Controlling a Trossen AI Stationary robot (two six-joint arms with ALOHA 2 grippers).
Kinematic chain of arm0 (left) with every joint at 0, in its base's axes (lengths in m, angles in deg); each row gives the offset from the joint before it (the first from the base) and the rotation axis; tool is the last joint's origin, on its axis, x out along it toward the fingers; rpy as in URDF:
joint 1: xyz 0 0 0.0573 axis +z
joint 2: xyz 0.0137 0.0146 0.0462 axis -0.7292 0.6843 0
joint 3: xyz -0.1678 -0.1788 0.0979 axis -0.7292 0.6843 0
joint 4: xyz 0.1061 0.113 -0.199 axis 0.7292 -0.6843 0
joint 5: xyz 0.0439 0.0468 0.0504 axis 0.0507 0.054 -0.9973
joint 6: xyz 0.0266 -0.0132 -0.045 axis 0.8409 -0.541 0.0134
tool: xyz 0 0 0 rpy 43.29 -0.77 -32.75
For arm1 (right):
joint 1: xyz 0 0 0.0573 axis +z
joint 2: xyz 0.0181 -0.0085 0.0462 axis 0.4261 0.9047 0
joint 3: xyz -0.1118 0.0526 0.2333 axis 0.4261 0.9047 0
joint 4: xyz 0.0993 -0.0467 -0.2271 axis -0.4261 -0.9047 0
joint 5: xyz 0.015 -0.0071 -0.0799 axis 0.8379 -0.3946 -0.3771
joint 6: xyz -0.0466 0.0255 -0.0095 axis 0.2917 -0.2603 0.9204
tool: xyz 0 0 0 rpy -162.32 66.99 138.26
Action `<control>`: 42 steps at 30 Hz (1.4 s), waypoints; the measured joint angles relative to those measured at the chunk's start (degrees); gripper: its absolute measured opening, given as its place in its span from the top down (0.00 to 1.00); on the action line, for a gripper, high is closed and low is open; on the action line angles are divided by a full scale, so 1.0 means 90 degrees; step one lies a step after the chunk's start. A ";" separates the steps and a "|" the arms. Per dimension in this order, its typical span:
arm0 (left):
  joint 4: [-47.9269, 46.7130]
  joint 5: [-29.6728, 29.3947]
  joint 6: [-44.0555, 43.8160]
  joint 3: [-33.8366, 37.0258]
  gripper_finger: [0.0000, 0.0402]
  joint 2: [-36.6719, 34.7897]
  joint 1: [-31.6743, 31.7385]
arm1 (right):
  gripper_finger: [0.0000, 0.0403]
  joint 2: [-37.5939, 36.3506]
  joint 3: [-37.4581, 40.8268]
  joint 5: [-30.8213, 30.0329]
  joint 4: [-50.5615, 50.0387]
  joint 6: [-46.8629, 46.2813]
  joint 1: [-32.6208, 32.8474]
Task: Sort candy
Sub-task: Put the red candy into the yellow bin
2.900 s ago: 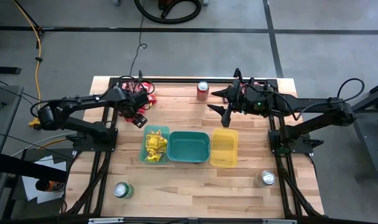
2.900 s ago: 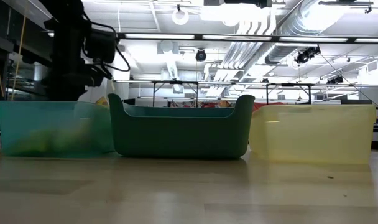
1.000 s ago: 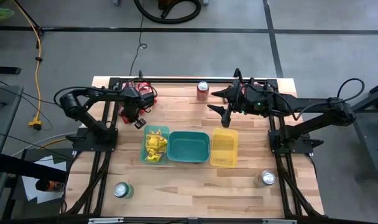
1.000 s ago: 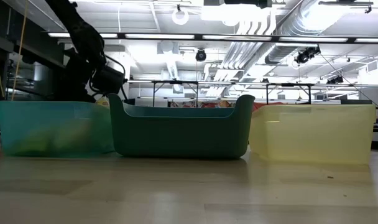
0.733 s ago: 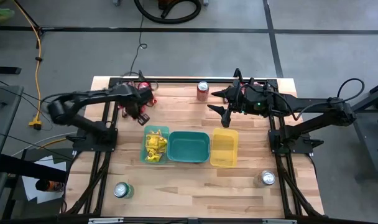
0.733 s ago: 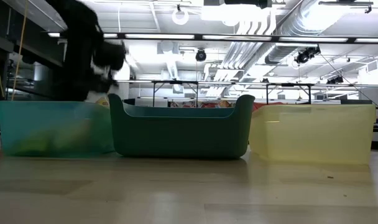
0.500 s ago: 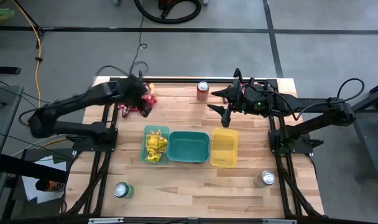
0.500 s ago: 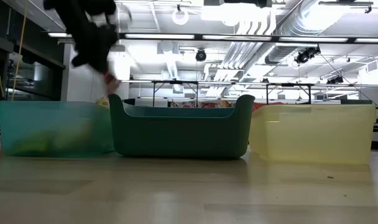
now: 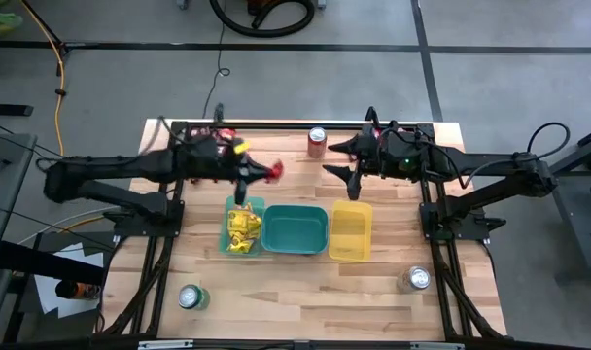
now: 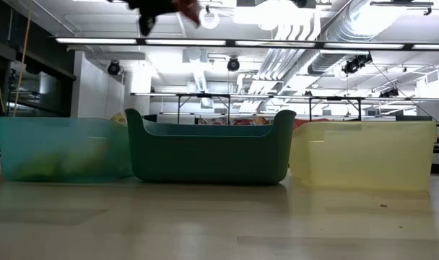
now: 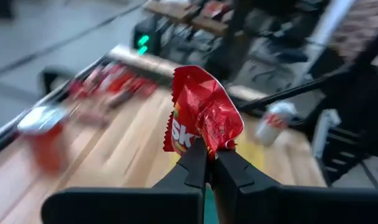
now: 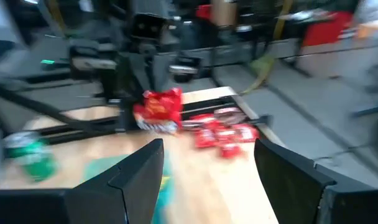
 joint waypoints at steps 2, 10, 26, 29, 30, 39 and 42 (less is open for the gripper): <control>0.0781 0.0026 0.0288 0.0000 1.00 0.0361 -0.0245 | 0.39 0.0011 0.0000 0.0510 0.0053 -0.0158 0.0000; 0.2676 0.0326 0.0519 -0.0002 1.00 0.1227 -0.0488 | 0.39 0.0472 0.0002 0.0999 0.0593 -0.0260 0.0049; 0.2678 0.0395 0.0463 -0.0002 1.00 0.1308 -0.0487 | 0.44 0.1055 0.0002 0.1821 0.1141 -0.0507 0.0049; 0.2684 0.0391 0.0462 -0.0002 1.00 0.1308 -0.0473 | 0.57 0.1054 0.0002 0.1809 0.1134 -0.0499 0.0049; 0.2686 0.0390 0.0462 -0.0002 1.00 0.1308 -0.0466 | 0.63 0.1054 0.0002 0.1809 0.1136 -0.0483 0.0049; 0.2017 0.0317 0.0802 -0.0012 0.92 0.1214 -0.0435 | 0.94 0.0940 0.0002 0.1784 0.0863 -0.0281 0.0032; 0.1224 0.0267 0.0801 -0.0010 0.84 0.0961 -0.0347 | 0.98 0.0614 0.0002 0.1621 0.0382 -0.0170 -0.0042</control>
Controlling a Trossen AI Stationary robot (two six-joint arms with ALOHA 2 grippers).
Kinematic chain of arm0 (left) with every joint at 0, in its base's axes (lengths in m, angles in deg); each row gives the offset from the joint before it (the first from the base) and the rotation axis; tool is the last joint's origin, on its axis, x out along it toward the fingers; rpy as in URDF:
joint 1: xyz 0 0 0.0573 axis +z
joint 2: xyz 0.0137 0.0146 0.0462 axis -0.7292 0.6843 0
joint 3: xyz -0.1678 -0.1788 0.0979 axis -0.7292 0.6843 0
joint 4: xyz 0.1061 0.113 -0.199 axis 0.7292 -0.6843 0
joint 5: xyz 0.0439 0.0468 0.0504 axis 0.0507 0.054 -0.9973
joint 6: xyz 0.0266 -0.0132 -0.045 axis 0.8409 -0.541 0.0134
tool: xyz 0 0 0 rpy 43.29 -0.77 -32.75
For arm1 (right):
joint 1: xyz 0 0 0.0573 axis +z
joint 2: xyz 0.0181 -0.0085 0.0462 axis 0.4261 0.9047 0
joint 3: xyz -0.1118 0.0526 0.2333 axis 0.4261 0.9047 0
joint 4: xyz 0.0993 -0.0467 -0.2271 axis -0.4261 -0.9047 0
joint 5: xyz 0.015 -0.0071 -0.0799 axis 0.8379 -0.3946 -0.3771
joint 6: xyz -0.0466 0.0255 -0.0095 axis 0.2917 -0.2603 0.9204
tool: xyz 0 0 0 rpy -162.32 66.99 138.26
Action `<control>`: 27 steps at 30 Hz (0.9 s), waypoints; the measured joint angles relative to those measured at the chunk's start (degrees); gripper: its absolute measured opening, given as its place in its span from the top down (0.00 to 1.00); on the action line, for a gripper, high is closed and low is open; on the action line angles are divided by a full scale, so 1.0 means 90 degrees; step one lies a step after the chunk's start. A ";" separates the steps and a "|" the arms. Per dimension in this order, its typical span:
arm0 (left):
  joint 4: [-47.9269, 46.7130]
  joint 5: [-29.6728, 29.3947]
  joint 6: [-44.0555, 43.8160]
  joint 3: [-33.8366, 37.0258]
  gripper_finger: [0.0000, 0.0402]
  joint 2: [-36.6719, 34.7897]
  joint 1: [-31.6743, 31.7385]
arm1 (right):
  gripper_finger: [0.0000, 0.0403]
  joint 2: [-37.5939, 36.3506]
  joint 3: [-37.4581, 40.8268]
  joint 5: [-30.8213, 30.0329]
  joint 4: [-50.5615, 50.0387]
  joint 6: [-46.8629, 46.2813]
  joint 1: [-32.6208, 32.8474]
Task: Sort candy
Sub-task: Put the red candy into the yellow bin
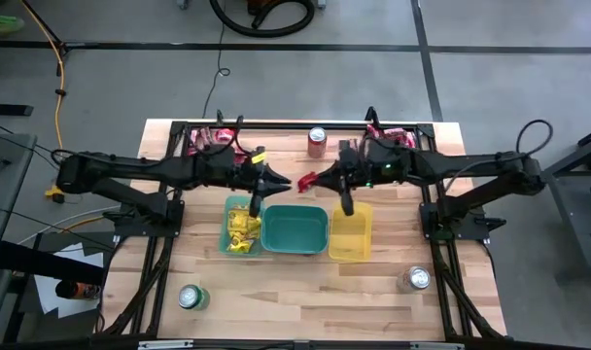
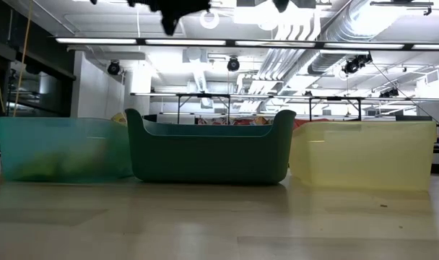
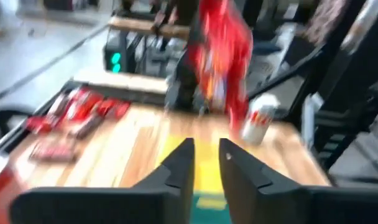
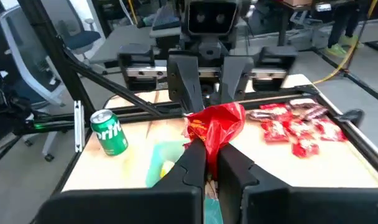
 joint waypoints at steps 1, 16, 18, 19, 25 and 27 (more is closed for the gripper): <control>-0.0298 -0.0084 -0.0002 0.0002 0.81 -0.0118 0.0041 | 0.98 -0.0135 0.0000 -0.0080 -0.0188 0.0023 -0.0048; -0.2632 -0.0774 -0.0229 0.0005 0.52 -0.1384 0.0205 | 1.00 -0.1481 0.0051 -0.0356 -0.1575 -0.0291 -0.0184; -0.2680 -0.0776 -0.0230 0.0005 0.52 -0.1385 0.0205 | 1.00 -0.1460 0.0133 -0.0308 -0.1616 -0.0486 -0.0098; -0.2746 -0.0775 -0.0231 0.0005 0.52 -0.1385 0.0205 | 1.00 -0.1459 0.0184 -0.0270 -0.1790 -0.0586 -0.0050; -0.2879 -0.0778 -0.0416 0.0005 0.52 -0.1382 0.0203 | 1.00 -0.1425 0.0979 0.0332 -0.2776 -0.1792 0.0379; -0.2919 -0.0790 -0.0450 0.0005 0.52 -0.1382 0.0203 | 1.00 -0.1425 0.1361 0.0793 -0.2763 -0.2397 0.0576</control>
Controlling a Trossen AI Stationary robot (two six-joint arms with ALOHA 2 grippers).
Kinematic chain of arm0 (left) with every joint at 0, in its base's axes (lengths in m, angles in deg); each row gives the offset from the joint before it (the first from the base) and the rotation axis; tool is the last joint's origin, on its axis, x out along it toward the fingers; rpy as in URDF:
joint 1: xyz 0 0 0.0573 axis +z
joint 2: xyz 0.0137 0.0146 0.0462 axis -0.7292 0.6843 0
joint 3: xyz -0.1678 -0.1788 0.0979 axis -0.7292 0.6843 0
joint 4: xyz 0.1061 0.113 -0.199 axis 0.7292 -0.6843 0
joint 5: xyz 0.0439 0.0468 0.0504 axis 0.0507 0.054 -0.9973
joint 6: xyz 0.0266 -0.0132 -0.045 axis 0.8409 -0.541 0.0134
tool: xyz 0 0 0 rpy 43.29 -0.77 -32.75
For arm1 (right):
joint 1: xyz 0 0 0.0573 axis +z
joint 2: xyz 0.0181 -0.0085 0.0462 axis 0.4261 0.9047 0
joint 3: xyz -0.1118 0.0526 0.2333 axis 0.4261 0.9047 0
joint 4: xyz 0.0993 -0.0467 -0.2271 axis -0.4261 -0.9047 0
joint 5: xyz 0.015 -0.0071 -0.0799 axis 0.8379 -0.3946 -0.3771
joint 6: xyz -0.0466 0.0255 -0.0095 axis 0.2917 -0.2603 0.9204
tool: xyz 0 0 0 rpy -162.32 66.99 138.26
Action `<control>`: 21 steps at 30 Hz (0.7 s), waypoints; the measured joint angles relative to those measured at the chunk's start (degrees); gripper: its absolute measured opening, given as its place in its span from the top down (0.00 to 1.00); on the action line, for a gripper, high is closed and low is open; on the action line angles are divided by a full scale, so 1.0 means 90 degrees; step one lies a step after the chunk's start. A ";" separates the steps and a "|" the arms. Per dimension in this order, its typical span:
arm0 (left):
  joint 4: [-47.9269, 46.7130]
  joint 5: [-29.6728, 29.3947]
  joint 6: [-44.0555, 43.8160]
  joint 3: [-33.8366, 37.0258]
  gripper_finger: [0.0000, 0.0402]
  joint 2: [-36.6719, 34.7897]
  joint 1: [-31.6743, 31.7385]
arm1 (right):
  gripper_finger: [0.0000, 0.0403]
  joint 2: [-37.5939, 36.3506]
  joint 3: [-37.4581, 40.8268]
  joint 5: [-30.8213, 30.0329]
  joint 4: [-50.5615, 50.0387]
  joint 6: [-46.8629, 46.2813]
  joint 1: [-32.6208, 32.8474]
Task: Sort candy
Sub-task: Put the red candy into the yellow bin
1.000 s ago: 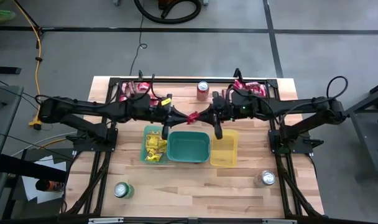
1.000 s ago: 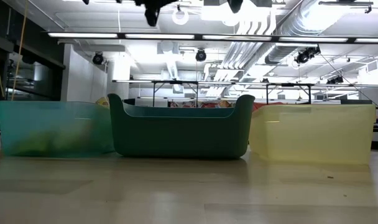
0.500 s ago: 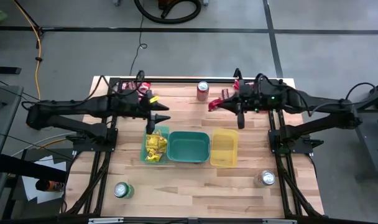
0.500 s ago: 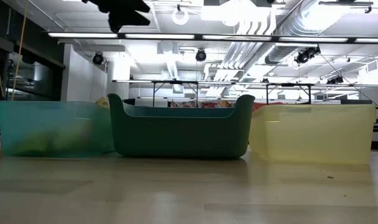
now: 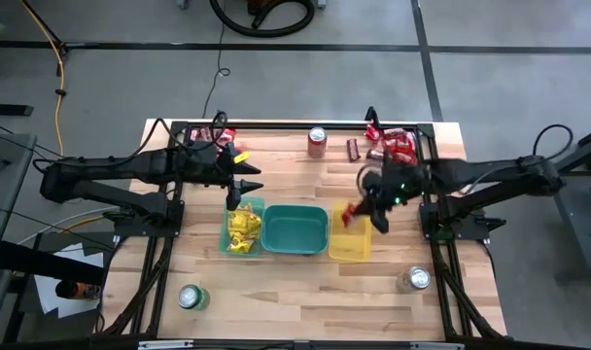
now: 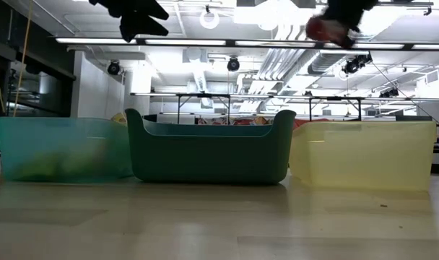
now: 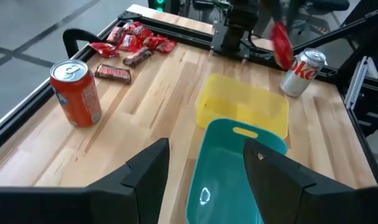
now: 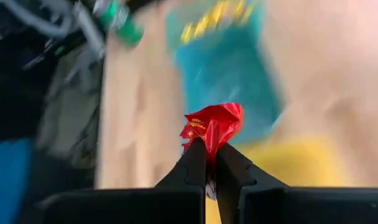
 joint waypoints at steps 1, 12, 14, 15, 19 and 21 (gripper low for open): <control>-0.0033 -0.0002 -0.0001 0.0000 0.52 0.0000 0.0000 | 1.00 0.0002 0.0199 0.0179 0.0036 -0.0315 0.0114; -0.0083 -0.0546 0.0001 0.0000 0.52 0.0000 0.0000 | 0.81 0.0027 0.1252 -0.0124 0.0238 -0.2102 0.0609; -0.0083 -0.0546 -0.0001 0.0000 0.52 0.0000 0.0000 | 0.71 0.0027 0.1212 -0.0278 0.0210 -0.1943 0.0593; -0.0083 -0.0546 -0.0006 0.0000 0.52 0.0000 0.0000 | 0.67 0.0027 0.1172 -0.0309 0.0210 -0.1815 0.0592; -0.0083 -0.0546 -0.0006 0.0000 0.52 0.0000 0.0000 | 0.51 0.0027 0.0924 -0.0361 0.0042 -0.1165 0.0583; -0.0083 -0.0546 -0.0009 0.0000 0.52 0.0000 0.0000 | 0.46 0.0027 0.0577 -0.0435 -0.0300 -0.0778 0.0481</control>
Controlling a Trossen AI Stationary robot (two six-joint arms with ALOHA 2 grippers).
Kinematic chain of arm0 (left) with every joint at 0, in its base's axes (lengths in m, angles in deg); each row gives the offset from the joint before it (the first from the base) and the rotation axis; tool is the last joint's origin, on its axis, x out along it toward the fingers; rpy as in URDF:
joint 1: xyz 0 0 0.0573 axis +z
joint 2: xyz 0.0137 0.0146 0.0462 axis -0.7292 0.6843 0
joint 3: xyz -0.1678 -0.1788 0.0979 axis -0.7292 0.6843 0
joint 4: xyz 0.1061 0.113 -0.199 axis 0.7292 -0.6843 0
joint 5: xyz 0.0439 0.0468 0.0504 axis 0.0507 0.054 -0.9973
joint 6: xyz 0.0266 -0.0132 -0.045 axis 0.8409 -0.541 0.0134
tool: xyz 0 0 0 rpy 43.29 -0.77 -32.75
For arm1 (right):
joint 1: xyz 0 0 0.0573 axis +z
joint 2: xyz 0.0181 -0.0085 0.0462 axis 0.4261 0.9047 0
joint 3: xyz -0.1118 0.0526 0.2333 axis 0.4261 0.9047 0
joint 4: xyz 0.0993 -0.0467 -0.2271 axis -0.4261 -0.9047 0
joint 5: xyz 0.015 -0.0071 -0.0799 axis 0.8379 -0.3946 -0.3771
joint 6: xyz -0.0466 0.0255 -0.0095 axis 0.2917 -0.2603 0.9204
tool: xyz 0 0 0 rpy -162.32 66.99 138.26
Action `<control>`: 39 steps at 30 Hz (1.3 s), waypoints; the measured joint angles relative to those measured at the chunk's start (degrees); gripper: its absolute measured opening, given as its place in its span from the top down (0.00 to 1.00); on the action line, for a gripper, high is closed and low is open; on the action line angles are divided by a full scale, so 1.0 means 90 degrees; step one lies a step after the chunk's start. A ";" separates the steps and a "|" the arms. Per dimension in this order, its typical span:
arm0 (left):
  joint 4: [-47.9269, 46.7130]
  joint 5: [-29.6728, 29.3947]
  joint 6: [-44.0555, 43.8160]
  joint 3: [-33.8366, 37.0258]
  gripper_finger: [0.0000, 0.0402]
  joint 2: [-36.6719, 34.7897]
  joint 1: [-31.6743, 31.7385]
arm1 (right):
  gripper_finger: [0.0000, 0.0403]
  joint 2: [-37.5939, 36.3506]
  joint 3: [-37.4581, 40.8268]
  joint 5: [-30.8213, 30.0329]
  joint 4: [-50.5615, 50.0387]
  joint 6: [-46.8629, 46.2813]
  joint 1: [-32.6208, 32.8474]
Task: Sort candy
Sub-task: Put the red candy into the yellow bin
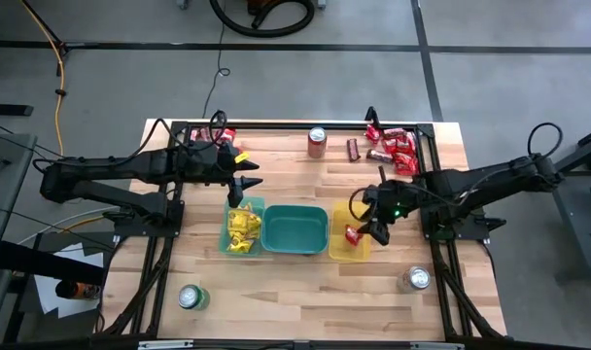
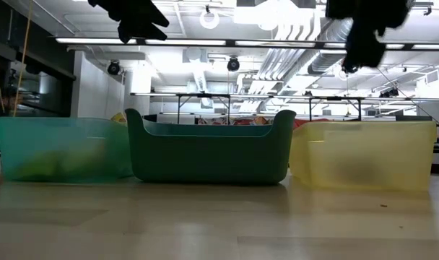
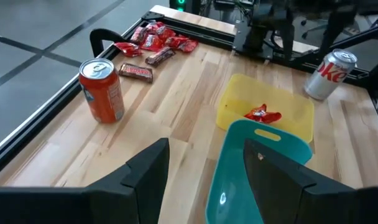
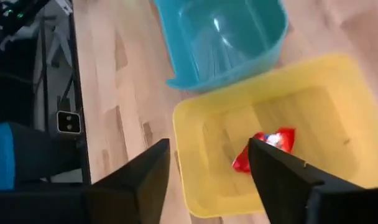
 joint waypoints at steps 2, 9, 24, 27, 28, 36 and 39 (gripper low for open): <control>0.0002 0.0000 0.0002 0.0000 0.52 0.0000 0.0000 | 0.44 0.0000 -0.0497 -0.0483 -0.0605 0.0381 -0.0208; 0.0041 0.0001 -0.0046 0.0000 0.52 0.0000 0.0000 | 0.43 -0.0012 -0.1801 -0.3446 -0.2864 -0.0521 -0.1658; 0.0097 0.0024 -0.0164 0.0000 0.52 0.0000 -0.0002 | 0.43 0.0541 0.0667 -0.3091 -0.1729 -0.2184 -0.5271; 0.0100 0.0030 -0.0114 0.0000 0.52 0.0000 -0.0002 | 0.43 0.0872 0.0963 -0.3106 -0.1237 -0.2521 -0.5592; 0.0100 0.0032 -0.0115 0.0000 0.52 0.0000 -0.0002 | 0.43 0.1003 0.1037 -0.3132 -0.1105 -0.2630 -0.5673; 0.0195 0.0034 -0.0168 0.0000 0.52 0.0000 -0.0002 | 0.43 0.2018 0.1157 -0.3278 -0.0094 -0.2757 -0.6201; 0.0198 0.0056 -0.0165 0.0000 0.52 0.0000 -0.0002 | 0.44 0.2324 0.1157 -0.3221 -0.0135 -0.2753 -0.6318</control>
